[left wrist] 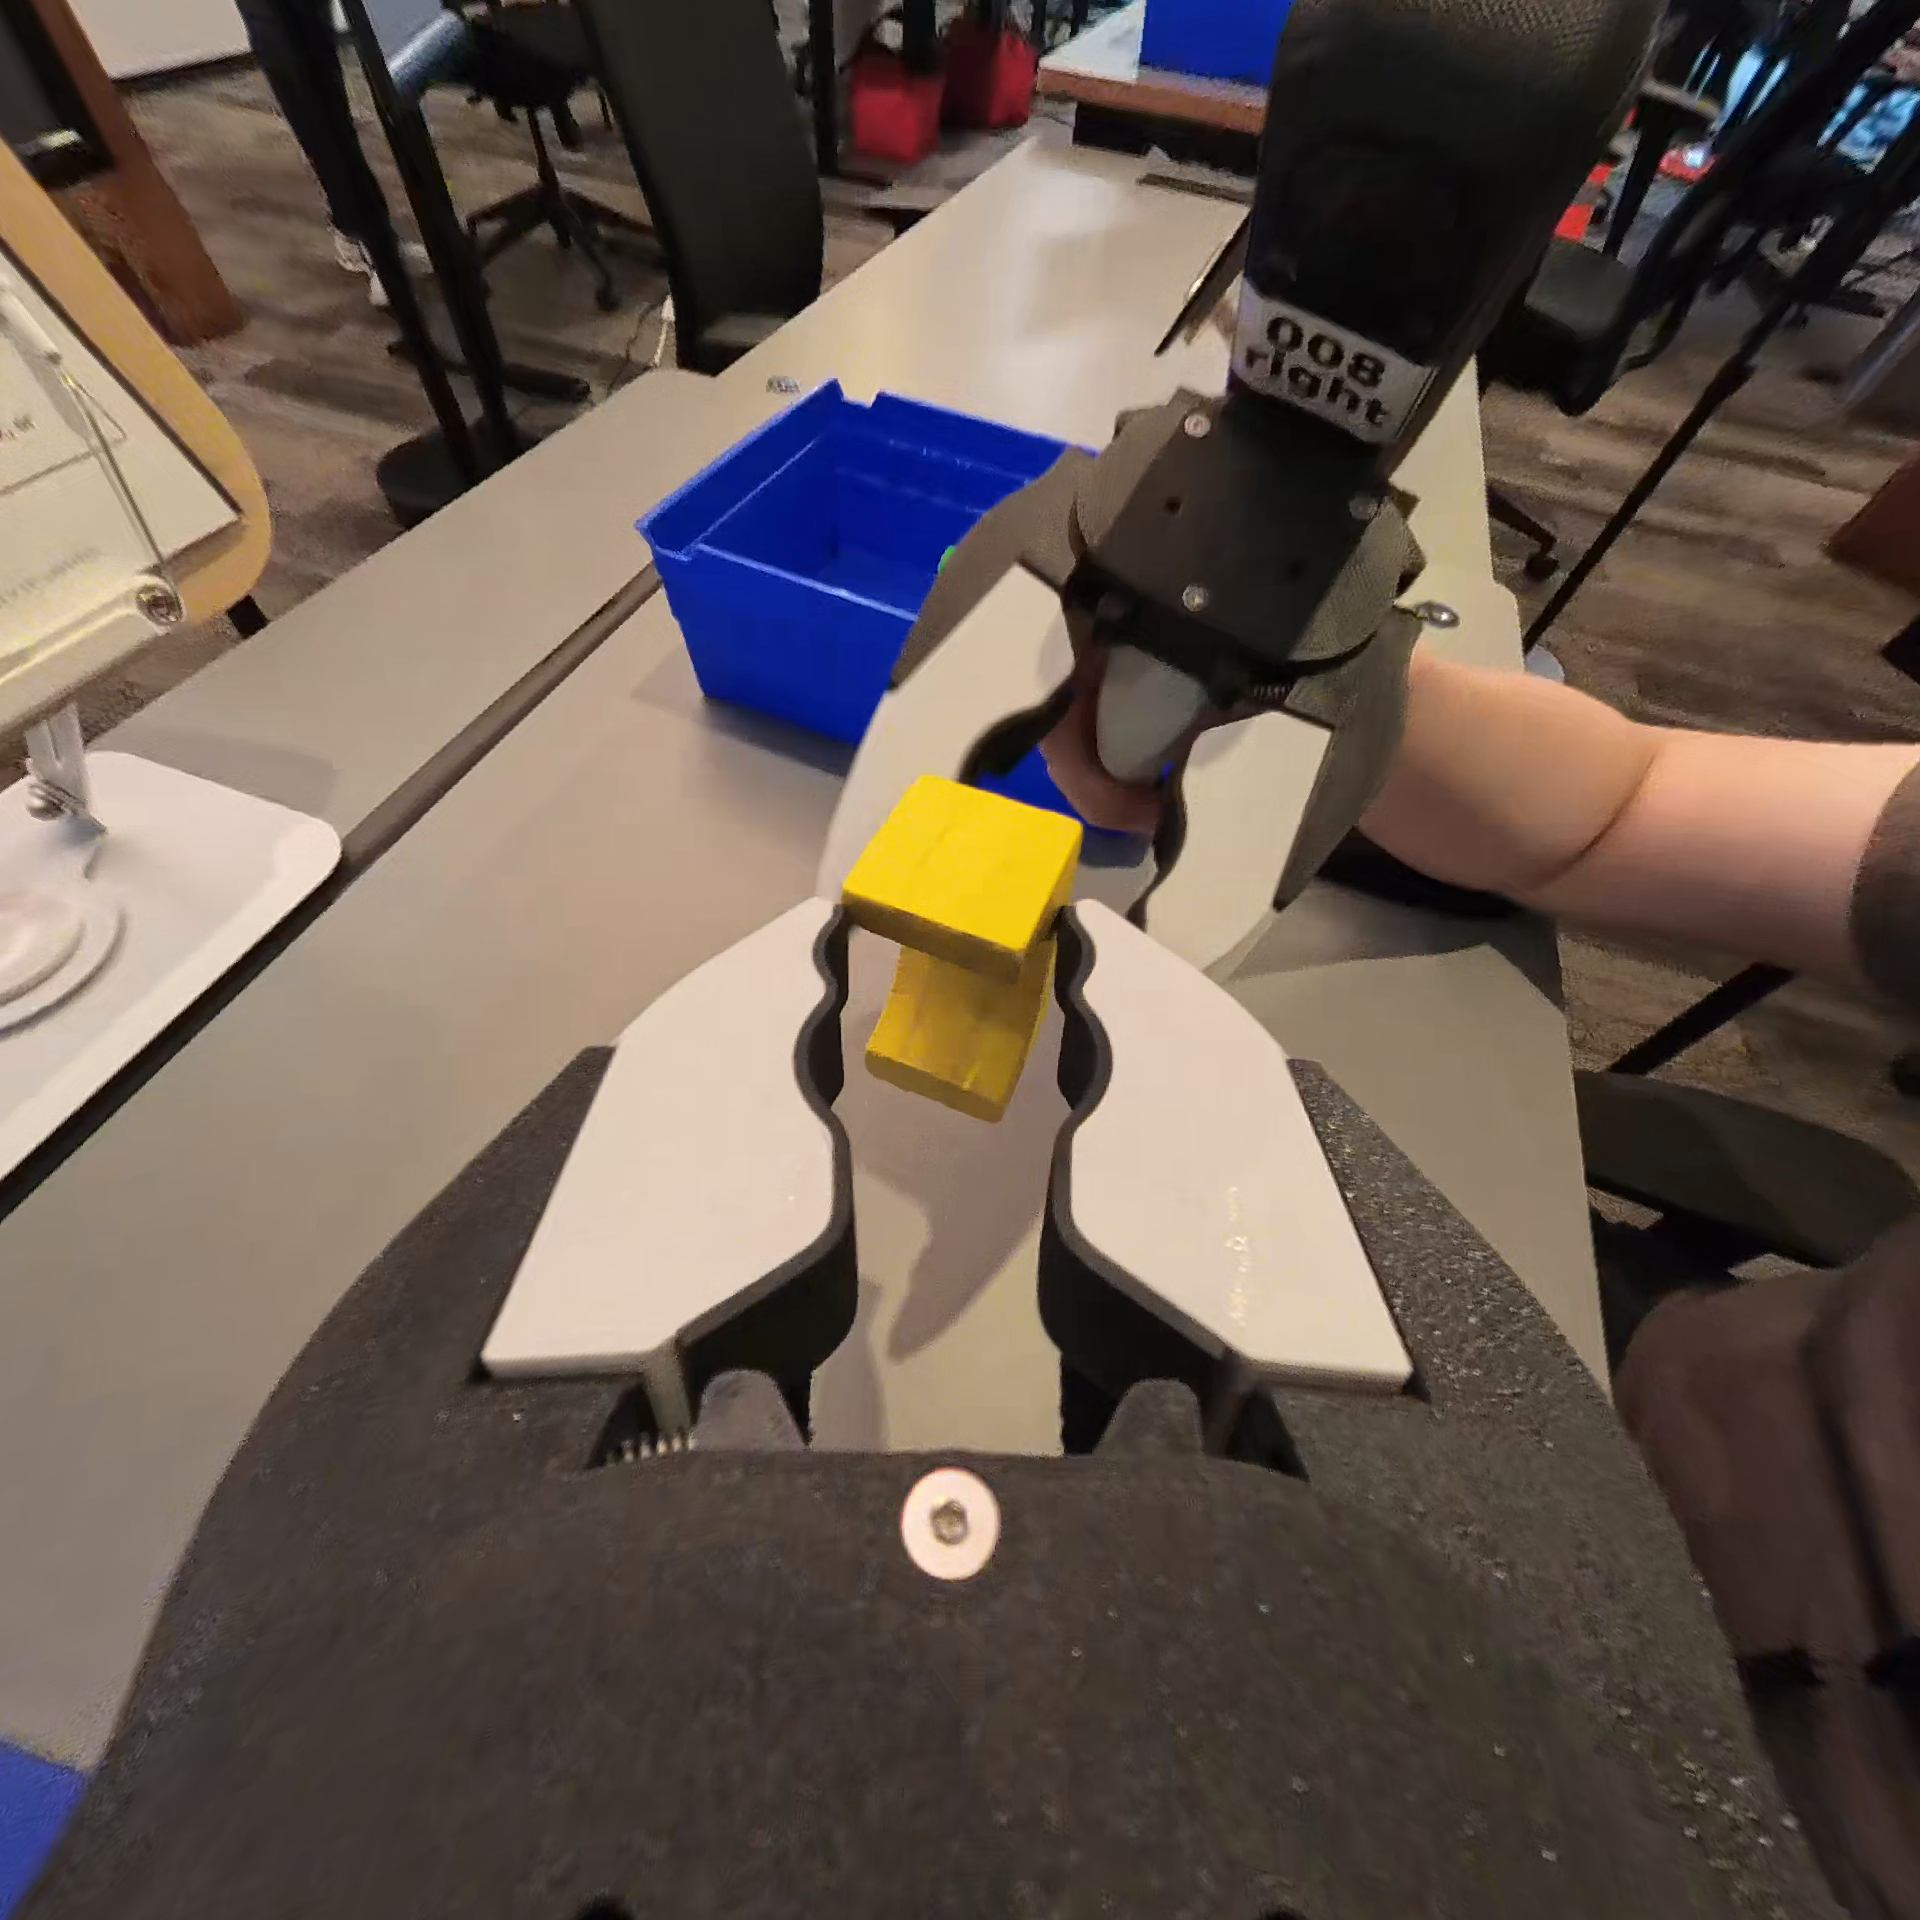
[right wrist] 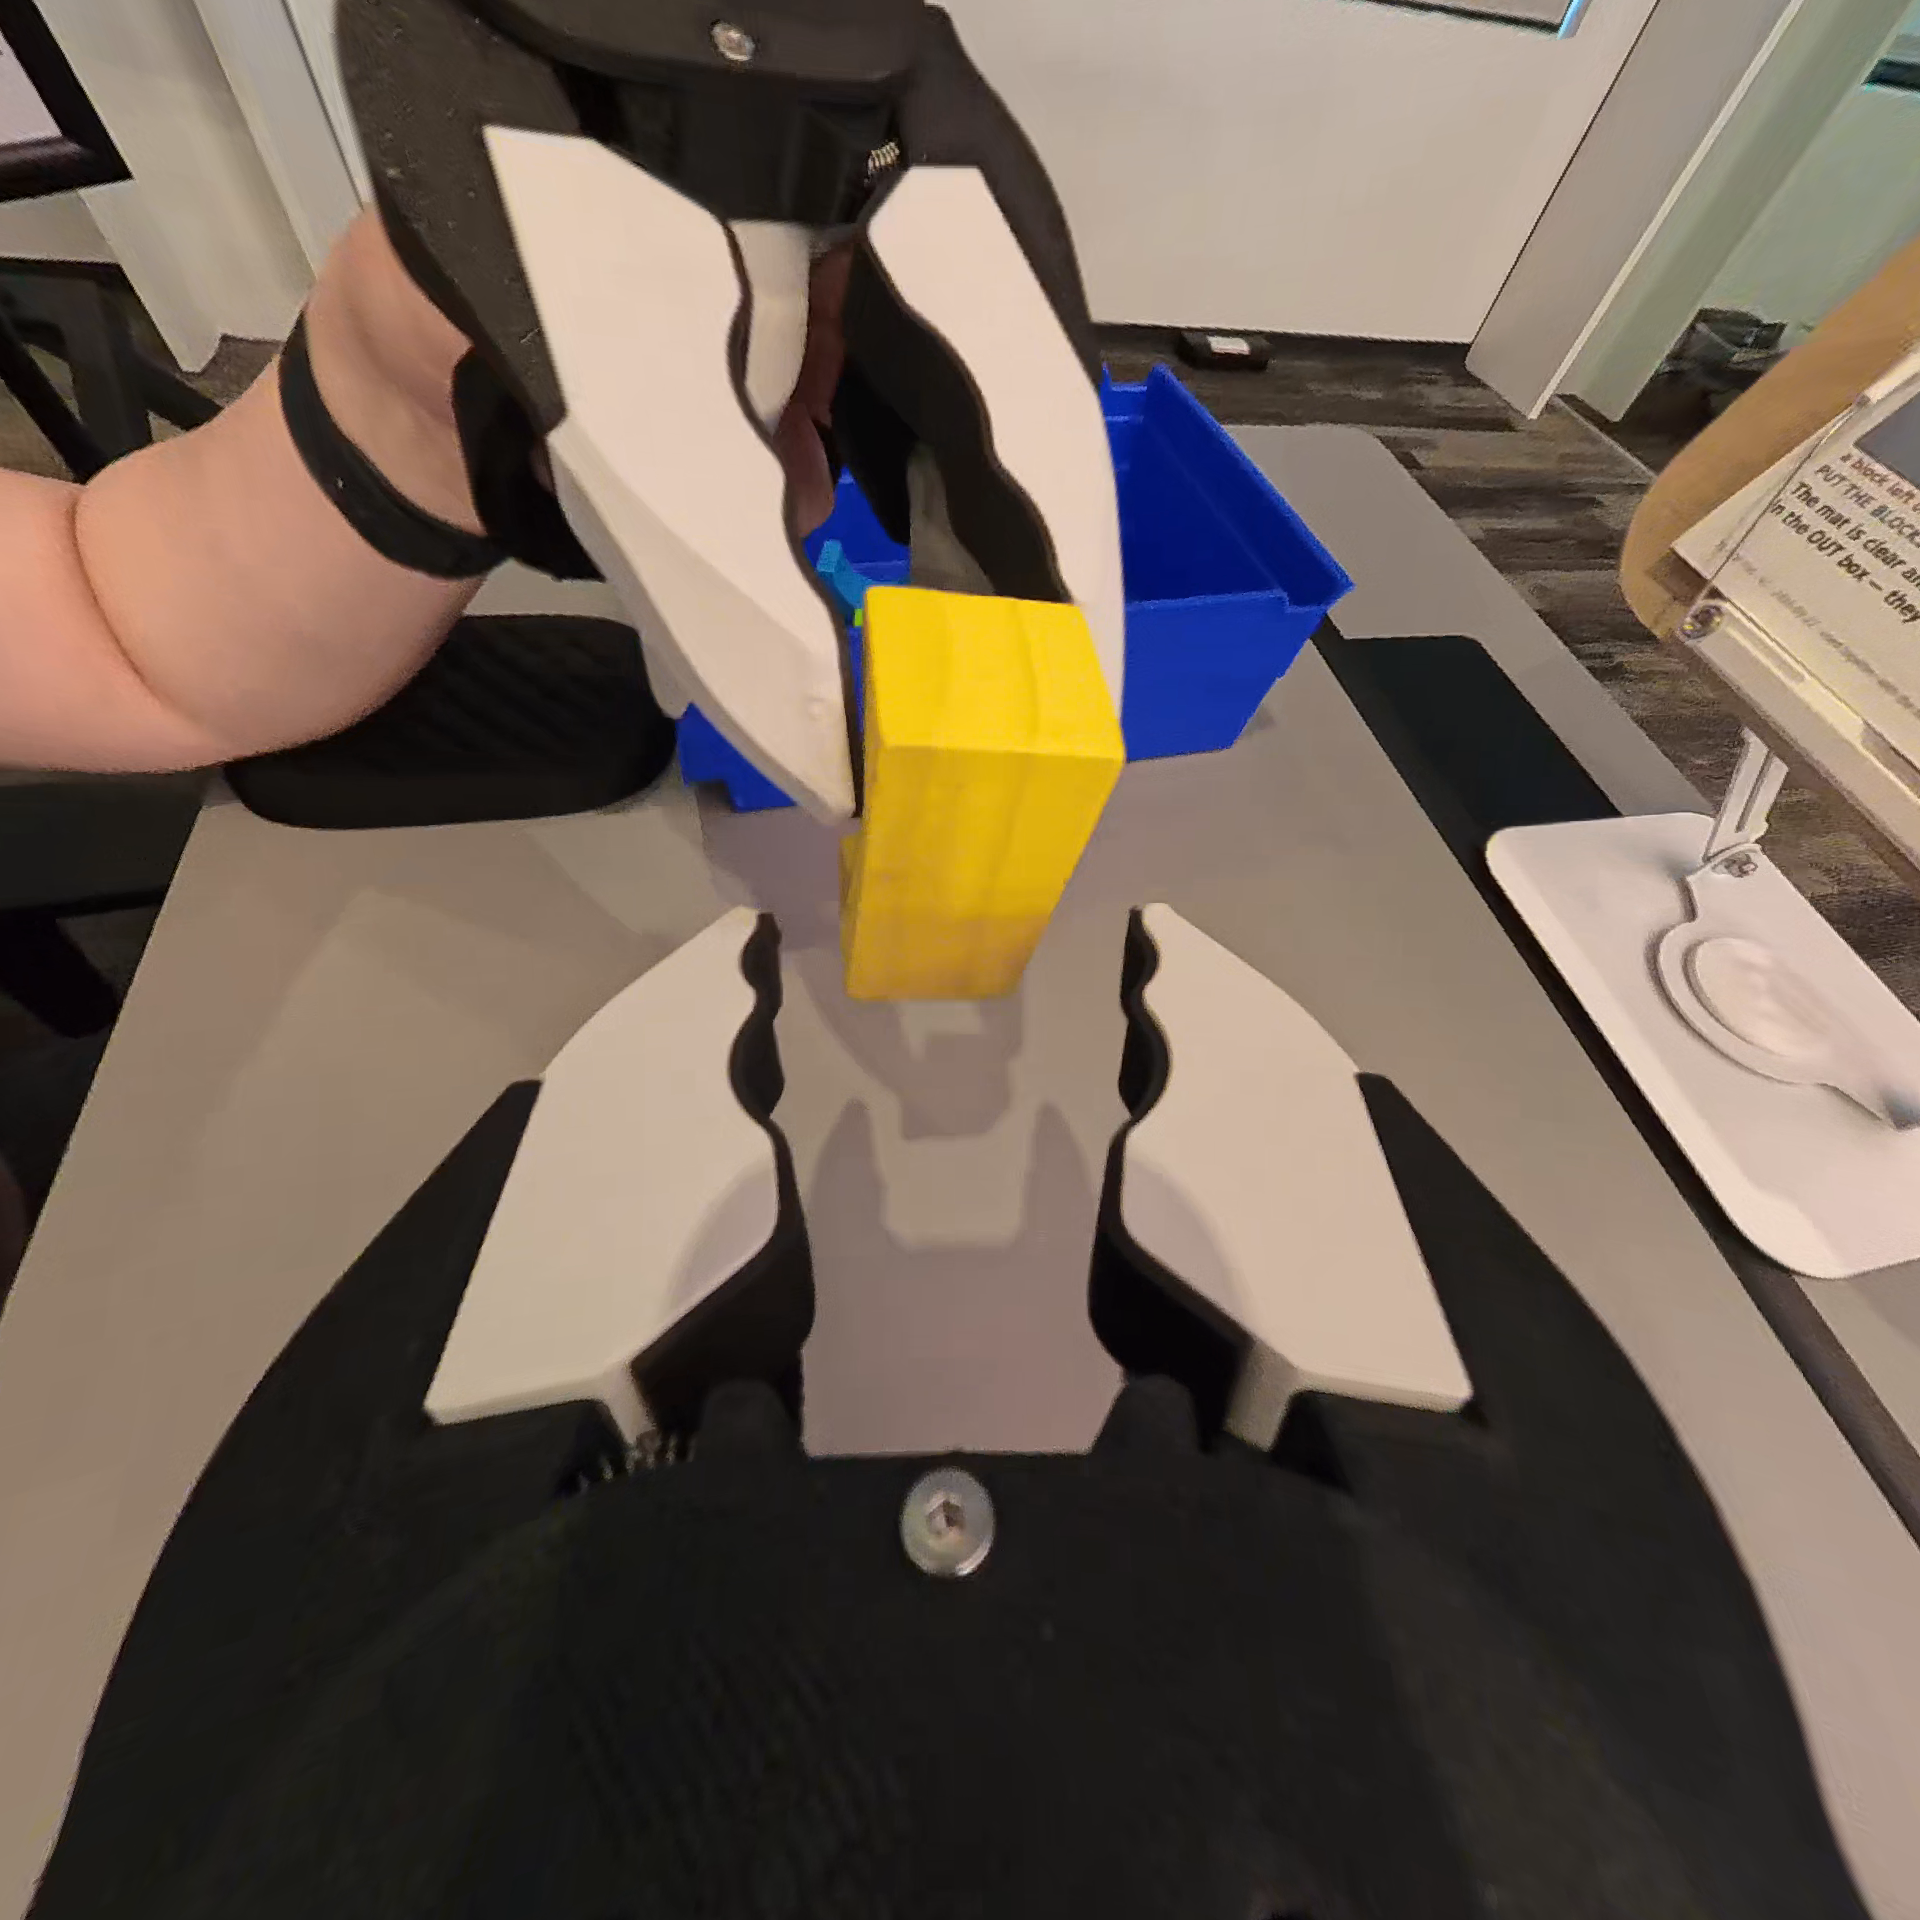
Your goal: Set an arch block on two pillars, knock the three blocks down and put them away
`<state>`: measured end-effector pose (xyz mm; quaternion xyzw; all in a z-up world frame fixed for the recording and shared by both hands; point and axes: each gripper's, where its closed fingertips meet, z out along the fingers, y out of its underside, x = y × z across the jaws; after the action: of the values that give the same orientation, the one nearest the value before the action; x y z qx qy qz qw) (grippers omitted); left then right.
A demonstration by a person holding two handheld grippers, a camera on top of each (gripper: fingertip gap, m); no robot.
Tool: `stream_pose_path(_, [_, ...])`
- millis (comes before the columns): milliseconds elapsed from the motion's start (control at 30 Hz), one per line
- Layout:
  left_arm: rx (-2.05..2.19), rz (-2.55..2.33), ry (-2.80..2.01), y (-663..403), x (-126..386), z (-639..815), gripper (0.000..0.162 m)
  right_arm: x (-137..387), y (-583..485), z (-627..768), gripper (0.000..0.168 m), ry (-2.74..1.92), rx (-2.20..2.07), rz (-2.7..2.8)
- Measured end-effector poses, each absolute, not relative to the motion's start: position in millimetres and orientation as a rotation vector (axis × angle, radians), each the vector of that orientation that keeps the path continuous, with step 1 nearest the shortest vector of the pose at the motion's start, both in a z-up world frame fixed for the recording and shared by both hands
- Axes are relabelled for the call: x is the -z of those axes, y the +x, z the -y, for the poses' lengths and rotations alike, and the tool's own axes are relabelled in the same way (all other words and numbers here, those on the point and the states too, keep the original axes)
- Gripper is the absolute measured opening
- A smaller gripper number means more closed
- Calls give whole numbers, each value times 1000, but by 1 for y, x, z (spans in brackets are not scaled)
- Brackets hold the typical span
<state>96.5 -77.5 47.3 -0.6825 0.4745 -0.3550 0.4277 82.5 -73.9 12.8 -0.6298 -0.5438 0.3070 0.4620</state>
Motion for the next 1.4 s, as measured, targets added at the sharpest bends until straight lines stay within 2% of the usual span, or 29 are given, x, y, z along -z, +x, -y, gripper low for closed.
stream_pose_path(33, [884,-1197,-1684,98,-49,80,39,-16,81,77,47,-1532,-785,1330])
stream_pose_path(67, [894,-1214,-1657,100,-52,85,39,-22,81,80,37,-1509,-830,1312])
stream_pose_path(100, [847,-1195,-1662,96,-54,81,46,-28,84,82,36,-1501,-880,1301])
stream_pose_path(167, [736,-1187,-1696,78,-59,73,70,-35,102,74,36,-1570,-906,1270])
stream_pose_path(200, [690,-1190,-1728,64,-60,72,73,-41,119,62,36,-1607,-859,1225])
stream_pose_path(267, [552,-1186,-1837,26,-57,65,70,-50,169,32,36,-1698,-693,1113])
stream_pose_path(333, [344,-1110,-1973,-27,-49,52,59,-40,241,0,36,-1896,-461,974])
stream_pose_path(467, [31,-854,-2329,-134,-14,35,53,28,396,-25,36,-2409,-14,657])
stream_pose_path(600, [-32,-654,-2571,-190,25,27,50,95,437,-15,36,-2717,-204,494])
stream_pose_path(733, [-35,-610,-2710,-206,62,17,49,132,457,-15,39,-2866,-147,420])
stream_pose_path(800, [-44,-636,-2743,-203,78,9,49,128,459,-18,46,-2846,-114,402])
stream_pose_path(1033, [-169,-689,-2879,-203,134,-11,52,77,447,-33,47,-2606,-148,384])
stream_pose_path(1100, [-190,-703,-2910,-204,147,-12,51,72,444,-33,47,-2588,-130,410])
stream_pose_path(1133, [-159,-705,-2930,-202,152,-12,46,71,442,-33,47,-2582,-127,425])
stream_pose_path(1167, [-72,-683,-2924,-194,152,-13,32,70,439,-34,47,-2577,-124,439])
stream_pose_path(1300, [15,-726,-2929,-188,146,-8,32,61,426,-39,46,-2527,-101,480])
stream_pose_path(1400, [69,-695,-2800,-183,110,-11,32,35,405,-48,45,-2401,-56,506])
